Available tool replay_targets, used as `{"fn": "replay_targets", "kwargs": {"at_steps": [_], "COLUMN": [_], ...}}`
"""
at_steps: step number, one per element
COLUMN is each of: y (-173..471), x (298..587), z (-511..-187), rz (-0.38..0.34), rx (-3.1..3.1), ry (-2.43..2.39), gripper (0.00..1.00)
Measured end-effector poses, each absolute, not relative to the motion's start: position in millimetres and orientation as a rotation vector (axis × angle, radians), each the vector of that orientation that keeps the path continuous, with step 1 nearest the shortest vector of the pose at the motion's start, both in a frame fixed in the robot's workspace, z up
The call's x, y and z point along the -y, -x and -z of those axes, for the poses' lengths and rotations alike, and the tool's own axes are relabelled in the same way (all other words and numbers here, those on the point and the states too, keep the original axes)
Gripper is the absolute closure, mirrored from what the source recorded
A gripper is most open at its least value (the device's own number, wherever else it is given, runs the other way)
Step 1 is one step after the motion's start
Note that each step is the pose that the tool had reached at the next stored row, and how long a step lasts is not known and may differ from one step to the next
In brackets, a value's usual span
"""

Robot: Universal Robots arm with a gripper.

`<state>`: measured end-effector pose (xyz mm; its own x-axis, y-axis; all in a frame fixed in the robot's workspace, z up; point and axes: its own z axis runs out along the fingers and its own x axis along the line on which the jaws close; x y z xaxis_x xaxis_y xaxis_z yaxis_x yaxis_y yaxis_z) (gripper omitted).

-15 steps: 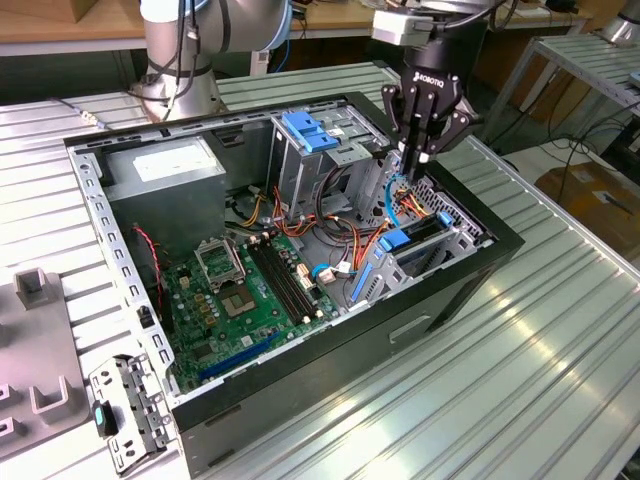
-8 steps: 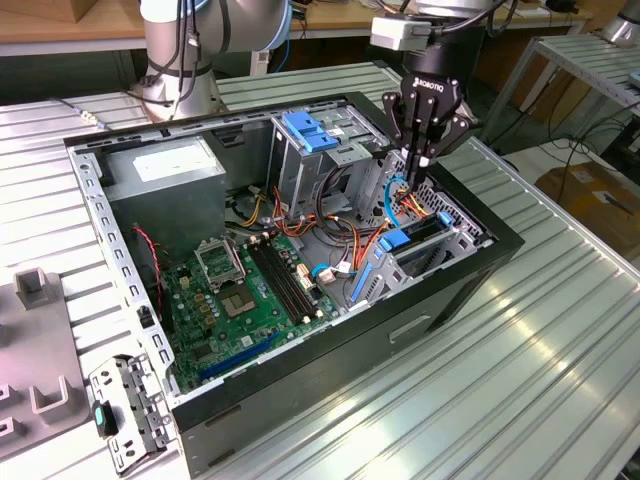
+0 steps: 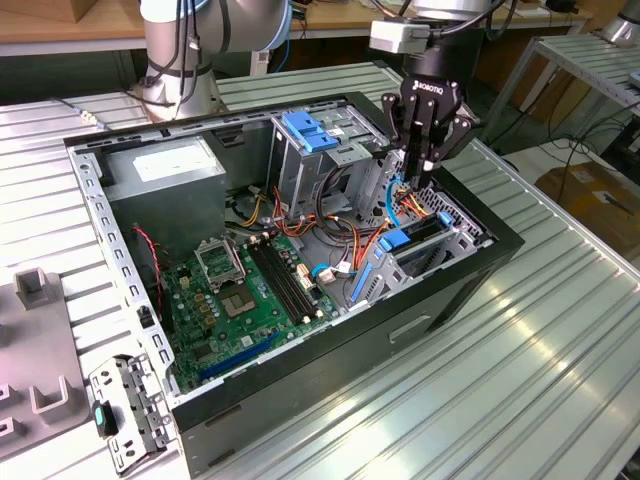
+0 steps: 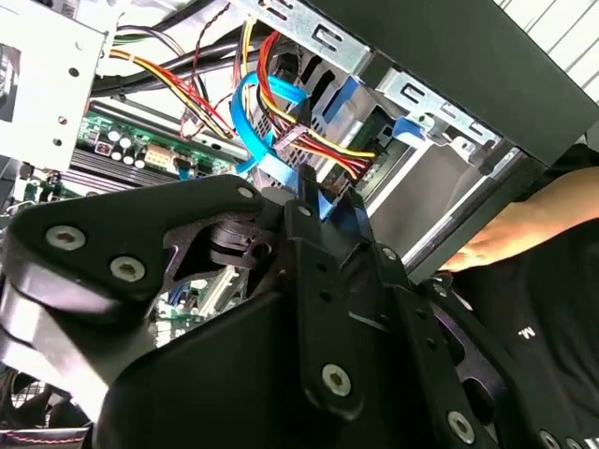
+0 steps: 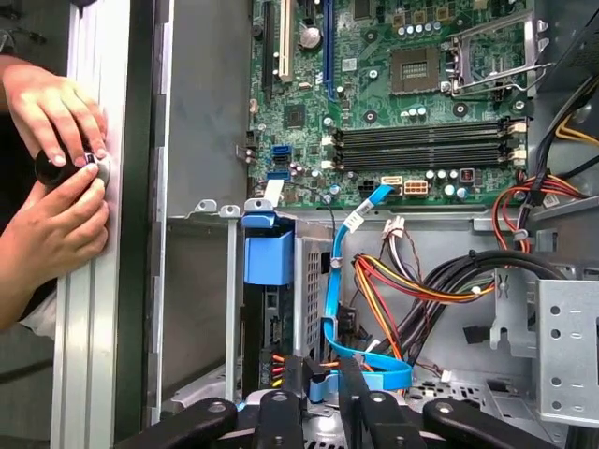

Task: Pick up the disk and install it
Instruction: 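Insert the second disk wire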

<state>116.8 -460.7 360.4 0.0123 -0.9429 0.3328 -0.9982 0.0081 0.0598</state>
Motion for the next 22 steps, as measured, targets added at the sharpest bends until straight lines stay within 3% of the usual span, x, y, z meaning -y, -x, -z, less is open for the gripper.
{"fn": "replay_targets", "kwargs": {"at_steps": [1, 3, 4, 22], "y": [-117, -117, -117, -103], "x": [461, 461, 461, 464], "z": [-360, -360, -360, -360], "rz": [-0.284, -0.284, -0.284, -0.285], "rx": [2.009, 2.009, 2.009, 2.013], "ry": [-2.014, -2.014, -2.014, -2.017], "gripper": [0.78, 0.78, 0.84, 0.84]}}
